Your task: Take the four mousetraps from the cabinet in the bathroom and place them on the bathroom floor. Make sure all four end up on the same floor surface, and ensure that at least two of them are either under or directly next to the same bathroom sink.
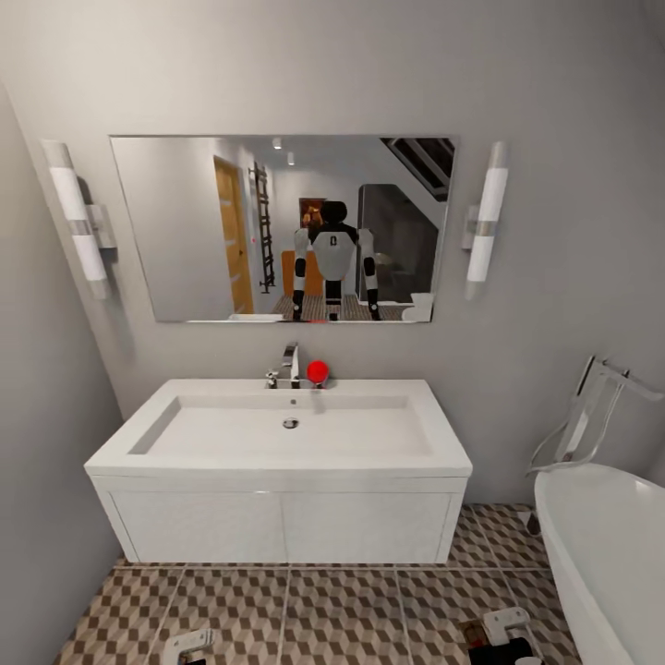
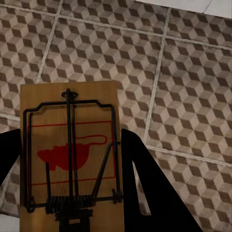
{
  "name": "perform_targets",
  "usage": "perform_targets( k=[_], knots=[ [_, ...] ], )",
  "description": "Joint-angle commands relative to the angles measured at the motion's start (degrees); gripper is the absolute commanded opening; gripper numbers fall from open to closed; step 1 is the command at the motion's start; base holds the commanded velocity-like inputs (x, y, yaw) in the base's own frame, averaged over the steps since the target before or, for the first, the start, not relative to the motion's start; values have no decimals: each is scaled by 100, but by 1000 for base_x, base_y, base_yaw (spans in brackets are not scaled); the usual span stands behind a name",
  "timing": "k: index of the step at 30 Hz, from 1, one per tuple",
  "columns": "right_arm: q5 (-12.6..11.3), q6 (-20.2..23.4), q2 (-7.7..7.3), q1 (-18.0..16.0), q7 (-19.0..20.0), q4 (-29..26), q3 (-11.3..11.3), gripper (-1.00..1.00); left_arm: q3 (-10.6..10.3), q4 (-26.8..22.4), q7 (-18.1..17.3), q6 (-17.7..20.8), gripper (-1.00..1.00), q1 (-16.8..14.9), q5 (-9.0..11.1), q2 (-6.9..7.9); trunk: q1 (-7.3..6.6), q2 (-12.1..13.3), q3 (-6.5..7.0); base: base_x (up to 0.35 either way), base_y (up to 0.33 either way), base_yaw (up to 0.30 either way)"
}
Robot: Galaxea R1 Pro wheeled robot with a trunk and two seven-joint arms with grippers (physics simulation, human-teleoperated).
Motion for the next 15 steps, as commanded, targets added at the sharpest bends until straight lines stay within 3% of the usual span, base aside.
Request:
perform_targets(
  k=[1, 15],
  knots=[
    [0, 0, 0, 0, 0, 0, 0, -100, 1, -1, 17, 2, -100, 0, -22, -2, 0, 0, 0, 0, 38, 0],
    [0, -1, 0, 0, -1, -1, 0, -100, 1, -2, 17, 2, -100, 0, -22, -6, 0, 0, 0, 0, 7, 0]
  ],
)
